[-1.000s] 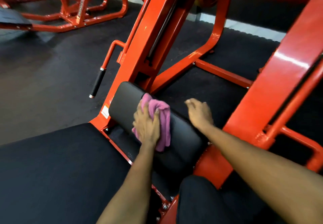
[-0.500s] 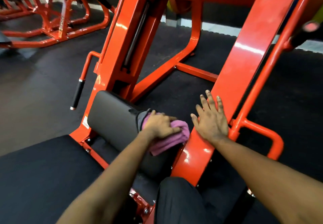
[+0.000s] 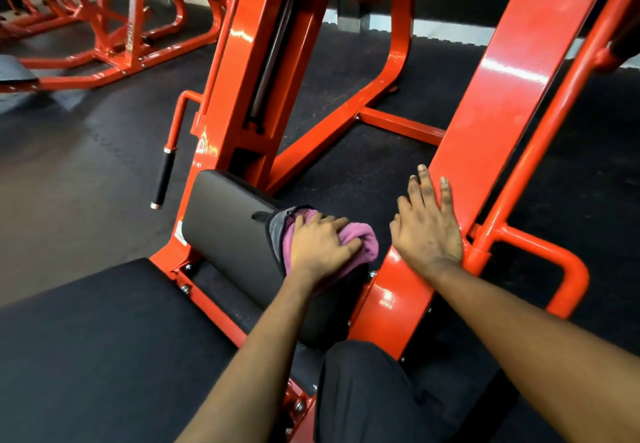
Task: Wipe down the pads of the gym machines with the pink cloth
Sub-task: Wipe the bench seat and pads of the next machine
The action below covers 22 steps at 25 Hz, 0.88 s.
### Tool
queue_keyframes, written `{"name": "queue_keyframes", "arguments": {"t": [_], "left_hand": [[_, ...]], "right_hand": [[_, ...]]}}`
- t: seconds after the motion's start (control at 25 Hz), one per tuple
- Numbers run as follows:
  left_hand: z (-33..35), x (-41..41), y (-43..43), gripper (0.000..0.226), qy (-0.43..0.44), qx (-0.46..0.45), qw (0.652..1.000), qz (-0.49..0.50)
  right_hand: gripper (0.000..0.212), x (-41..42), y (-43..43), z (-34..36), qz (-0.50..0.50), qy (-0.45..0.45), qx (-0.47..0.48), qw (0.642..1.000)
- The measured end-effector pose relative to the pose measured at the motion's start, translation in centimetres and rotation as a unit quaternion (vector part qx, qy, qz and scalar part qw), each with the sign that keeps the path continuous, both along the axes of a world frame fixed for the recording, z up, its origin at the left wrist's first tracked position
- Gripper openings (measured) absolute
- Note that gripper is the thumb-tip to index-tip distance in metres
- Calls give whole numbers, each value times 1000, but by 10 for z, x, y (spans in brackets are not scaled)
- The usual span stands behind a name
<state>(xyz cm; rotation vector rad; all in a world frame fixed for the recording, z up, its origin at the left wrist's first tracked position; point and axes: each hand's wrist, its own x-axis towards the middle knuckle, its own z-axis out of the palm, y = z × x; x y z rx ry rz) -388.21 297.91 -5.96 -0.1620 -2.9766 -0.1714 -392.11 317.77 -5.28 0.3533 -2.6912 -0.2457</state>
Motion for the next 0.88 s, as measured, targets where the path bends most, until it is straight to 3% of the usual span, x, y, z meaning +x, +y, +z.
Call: {"name": "queue_keyframes", "arguments": {"t": [0.24,0.36,0.52,0.64,0.76,0.8,0.88], "left_hand": [[-6,-45,-60,36,8,-1,1000,-2],[-6,-73,-105,48,8,-25,998,54],[0,-103,-156,49,-27,14,987,156],[-4,-91,-145,50,-15,32,988,152],[-12,-59,-136,38,62,128,983,117],[-16,-55,-140,37,70,142,982,104],[-17,-65,-158,37,70,129,986,83]], "right_hand": [[36,3,-1,2,-4,-2,-5,1000],[36,2,-1,2,-8,-9,-12,1000],[45,7,-34,0,-63,-30,-74,995],[54,13,-93,11,-26,-176,-119,977],[44,2,-153,21,-95,-369,-219,898],[44,-3,-167,19,-116,-388,-244,881],[48,-10,-184,13,-133,-379,-252,880]]}}
